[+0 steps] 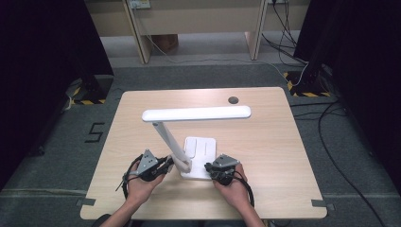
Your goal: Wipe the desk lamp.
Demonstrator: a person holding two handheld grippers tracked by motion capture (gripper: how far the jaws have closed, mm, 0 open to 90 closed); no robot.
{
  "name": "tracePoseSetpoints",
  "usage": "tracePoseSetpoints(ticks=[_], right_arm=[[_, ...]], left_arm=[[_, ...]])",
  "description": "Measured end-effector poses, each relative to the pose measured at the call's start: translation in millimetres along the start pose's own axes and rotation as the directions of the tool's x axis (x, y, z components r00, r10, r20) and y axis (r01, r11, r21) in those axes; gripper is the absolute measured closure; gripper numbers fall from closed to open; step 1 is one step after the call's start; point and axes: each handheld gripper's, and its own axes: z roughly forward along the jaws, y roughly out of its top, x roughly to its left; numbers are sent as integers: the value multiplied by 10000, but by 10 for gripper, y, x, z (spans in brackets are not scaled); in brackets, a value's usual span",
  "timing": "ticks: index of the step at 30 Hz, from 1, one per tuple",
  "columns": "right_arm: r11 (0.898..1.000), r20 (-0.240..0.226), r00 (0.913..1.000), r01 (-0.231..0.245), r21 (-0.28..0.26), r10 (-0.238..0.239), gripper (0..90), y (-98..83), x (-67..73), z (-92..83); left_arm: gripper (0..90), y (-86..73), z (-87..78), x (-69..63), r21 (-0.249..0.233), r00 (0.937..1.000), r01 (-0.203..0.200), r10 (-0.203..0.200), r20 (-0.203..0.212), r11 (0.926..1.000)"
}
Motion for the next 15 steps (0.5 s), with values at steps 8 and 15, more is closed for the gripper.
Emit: tracePoseSetpoints(ticks=[8, 15], right_arm=[[10000, 12, 10000, 28, -8, -28, 848, 0, 0, 0], [10000, 12, 10000, 31, -10, -31, 848, 0, 0, 0]], left_arm=[[835, -60, 44, -11, 188, 10000, -31, 30, 63, 9998], [835, -98, 76, -19, 316, 9999, -108, 105, 97, 9994]])
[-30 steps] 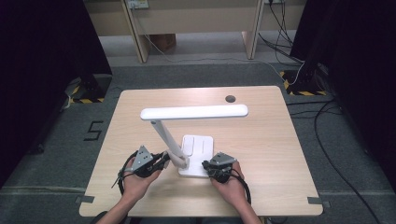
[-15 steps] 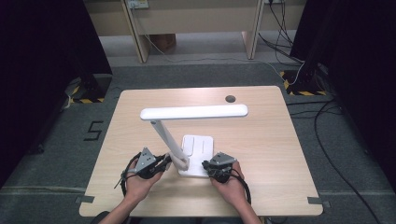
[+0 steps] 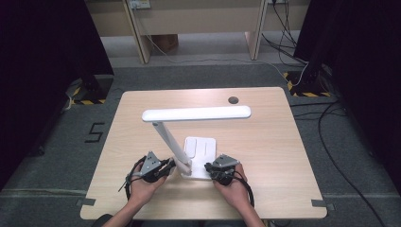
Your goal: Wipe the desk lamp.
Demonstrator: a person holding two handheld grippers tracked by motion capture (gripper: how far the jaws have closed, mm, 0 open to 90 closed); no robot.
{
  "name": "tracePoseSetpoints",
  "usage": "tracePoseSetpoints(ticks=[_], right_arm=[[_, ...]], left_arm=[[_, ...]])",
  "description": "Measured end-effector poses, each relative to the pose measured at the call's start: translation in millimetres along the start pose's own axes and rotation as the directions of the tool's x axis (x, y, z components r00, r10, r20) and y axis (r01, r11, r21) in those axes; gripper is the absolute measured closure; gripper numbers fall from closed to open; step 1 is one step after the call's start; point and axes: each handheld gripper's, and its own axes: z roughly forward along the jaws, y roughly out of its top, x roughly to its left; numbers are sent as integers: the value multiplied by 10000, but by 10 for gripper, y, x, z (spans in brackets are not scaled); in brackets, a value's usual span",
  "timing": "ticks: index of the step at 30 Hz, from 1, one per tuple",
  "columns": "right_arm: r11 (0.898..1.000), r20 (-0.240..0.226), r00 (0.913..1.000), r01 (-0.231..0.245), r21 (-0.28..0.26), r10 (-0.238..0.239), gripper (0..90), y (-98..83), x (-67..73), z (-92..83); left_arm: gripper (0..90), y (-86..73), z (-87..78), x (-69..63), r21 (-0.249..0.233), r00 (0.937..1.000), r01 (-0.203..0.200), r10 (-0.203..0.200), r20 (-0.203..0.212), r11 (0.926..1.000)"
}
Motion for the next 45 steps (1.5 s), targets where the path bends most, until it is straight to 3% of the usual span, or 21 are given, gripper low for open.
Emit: tracePoseSetpoints(ticks=[29, 39, 45], right_arm=[[10000, -17, 10000, -34, 10, 34, 848, 0, -1, 0], [10000, -7, 10000, -52, 9, 52, 841, 0, -1, 0], [10000, 11, 10000, -95, 8, 95, 831, 0, -6, -2]], left_arm=[[831, -126, 117, -36, 790, 9987, -442, 422, 270, 9959], [830, -129, 109, -42, 998, 9982, -526, 495, 330, 9936], [833, -113, 20, -41, 1032, 9985, -494, 468, 277, 9934]])
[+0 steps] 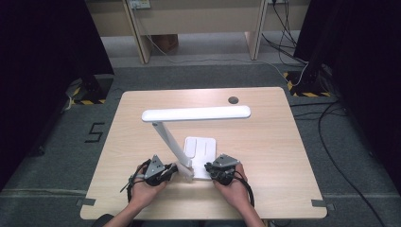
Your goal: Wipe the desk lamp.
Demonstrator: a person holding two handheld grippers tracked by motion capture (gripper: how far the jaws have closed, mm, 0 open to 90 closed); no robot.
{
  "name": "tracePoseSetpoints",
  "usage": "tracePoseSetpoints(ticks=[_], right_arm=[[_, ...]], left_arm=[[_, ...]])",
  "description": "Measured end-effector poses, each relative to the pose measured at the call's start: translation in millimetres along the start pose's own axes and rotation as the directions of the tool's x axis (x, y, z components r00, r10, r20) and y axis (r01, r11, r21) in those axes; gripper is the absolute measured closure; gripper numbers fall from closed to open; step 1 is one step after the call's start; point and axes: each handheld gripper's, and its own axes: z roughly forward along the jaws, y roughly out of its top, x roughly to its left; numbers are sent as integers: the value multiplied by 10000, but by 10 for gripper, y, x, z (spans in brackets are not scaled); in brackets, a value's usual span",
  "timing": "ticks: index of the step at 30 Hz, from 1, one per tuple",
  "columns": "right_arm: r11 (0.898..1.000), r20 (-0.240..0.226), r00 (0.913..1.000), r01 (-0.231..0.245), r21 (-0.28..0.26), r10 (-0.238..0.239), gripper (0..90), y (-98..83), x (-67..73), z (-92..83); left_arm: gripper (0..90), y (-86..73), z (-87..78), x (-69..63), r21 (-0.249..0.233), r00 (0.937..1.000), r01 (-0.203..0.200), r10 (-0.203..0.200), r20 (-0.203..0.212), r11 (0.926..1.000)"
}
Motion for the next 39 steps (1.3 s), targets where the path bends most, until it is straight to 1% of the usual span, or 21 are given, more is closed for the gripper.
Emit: tracePoseSetpoints(ticks=[2, 5, 7, 8, 10, 11, 13, 14, 17, 18, 21, 24, 25, 28, 29, 31, 32, 35, 38, 39], right_arm=[[10000, -15, 10000, -68, -4, 68, 809, 0, -7, 1], [9999, 31, 9999, -153, -5, 153, 740, 1, -28, -2], [9994, 58, 9995, -302, 176, 301, 707, 23, -24, -26], [9995, 61, 9995, -313, -22, 313, 698, 57, -11, -65], [9985, -167, 9991, -397, -387, 391, 670, 130, 23, -123], [9975, -319, 9987, -425, -563, 407, 647, 181, 52, -157], [9950, -750, 9968, -350, -940, 280, 591, 282, 116, -215], [9942, -956, 9952, -331, -1028, 233, 564, 328, 159, -236], [9914, -1596, 9872, -141, -1302, -70, 506, 447, 299, -275], [9899, -1912, 9813, -31, -1419, -244, 482, 500, 376, -291], [9877, -2354, 9699, 260, -1543, -623, 432, 579, 495, -298], [9879, -2803, 9557, 502, -1470, -903, 394, 636, 606, -276], [9866, -2829, 9525, 735, -1458, -1127, 380, 647, 628, -263], [9846, -3045, 9419, 1025, -1416, -1418, 354, 644, 675, -232], [9850, -3141, 9385, 1048, -1373, -1436, 348, 636, 682, -232], [9843, -3152, 9369, 1135, -1354, -1514, 334, 621, 678, -233], [9850, -3120, 9381, 1153, -1284, -1505, 329, 615, 673, -236], [9842, -3085, 9378, 1262, -1241, -1592, 330, 607, 661, -233], [9806, -3000, 9362, 1523, -1231, -1830, 392, 600, 647, -236], [9796, -2906, 9382, 1576, -1249, -1880, 421, 597, 633, -245]], left_arm=[[833, 3, -40, 1, -60, 10000, 46, -46, -14, 10000], [833, 4, -114, -5, -175, 9999, 107, -107, -1, 9998], [833, -12, -193, -9, -301, 9999, 116, -117, -56, 9995], [833, -25, -228, -8, -328, 9998, 182, -184, -67, 9993], [833, -47, -291, -2, -337, 9997, 234, -238, -101, 9992], [833, -56, -326, 0, -339, 9997, 192, -197, -137, 9992], [833, -58, -393, -2, -333, 9997, 15, -23, -240, 9994], [833, -55, -423, -5, -348, 9996, -79, 70, -256, 9994], [833, -36, -506, -22, -355, 9991, -269, 257, -342, 9990], [833, -25, -522, -28, -371, 9989, -314, 301, -358, 9988], [833, 20, -551, -57, -389, 9977, -581, 566, -374, 9976], [833, 88, -574, -109, -431, 9963, -834, 824, -243, 9956], [833, 106, -577, -131, -495, 9962, -854, 846, -182, 9951], [833, 142, -584, -191, -555, 9954, -954, 956, 6, 9939], [833, 151, -583, -208, -575, 9949, -1010, 1012, 19, 9932], [832, 176, -577, -232, -608, 9937, -1114, 1121, 74, 9919], [832, 191, -571, -240, -621, 9928, -1182, 1192, 110, 9910], [832, 248, -552, -271, -643, 9895, -1404, 1422, 244, 9880], [832, 281, -541, -298, -724, 9873, -1525, 1552, 330, 9856], [832, 286, -540, -303, -749, 9873, -1519, 1549, 355, 9855]])
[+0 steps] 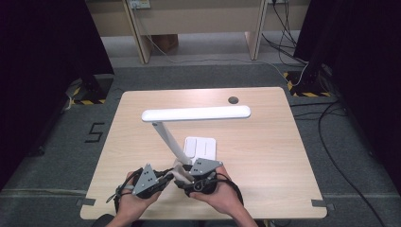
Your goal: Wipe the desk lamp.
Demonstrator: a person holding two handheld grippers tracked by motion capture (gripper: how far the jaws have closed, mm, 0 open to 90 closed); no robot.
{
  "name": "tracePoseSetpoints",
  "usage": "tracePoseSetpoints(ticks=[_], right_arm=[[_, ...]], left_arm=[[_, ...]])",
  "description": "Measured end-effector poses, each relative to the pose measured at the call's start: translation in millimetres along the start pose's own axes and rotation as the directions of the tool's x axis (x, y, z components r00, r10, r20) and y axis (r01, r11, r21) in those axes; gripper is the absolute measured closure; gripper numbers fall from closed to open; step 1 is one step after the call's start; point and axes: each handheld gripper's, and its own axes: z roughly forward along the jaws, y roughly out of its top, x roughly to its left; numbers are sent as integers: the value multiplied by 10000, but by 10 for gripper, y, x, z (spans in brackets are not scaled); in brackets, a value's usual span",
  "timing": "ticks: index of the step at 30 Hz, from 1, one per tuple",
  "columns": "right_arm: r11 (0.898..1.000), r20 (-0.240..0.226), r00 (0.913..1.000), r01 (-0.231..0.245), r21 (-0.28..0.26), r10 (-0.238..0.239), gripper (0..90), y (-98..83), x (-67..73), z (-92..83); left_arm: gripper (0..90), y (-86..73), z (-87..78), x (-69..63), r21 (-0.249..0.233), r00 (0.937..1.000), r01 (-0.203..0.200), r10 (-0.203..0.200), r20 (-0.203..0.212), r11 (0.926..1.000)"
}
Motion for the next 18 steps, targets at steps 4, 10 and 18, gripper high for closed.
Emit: tracePoseSetpoints(ticks=[4, 10, 18], right_arm=[[9999, 43, 10000, -68, -84, 68, 538, -10, -63, -67], [10000, -72, 10000, -15, -83, 15, 622, -30, -67, -93], [9996, -102, 9997, 202, -177, -204, 825, -12, -90, -155]], left_arm=[[831, 26, 10, -9, -74, 9999, -90, 91, 73, 9999], [830, 82, 28, -29, -132, 9996, -246, 248, 163, 9996], [829, 125, 36, -24, -197, 9993, -332, 335, 139, 9993]])
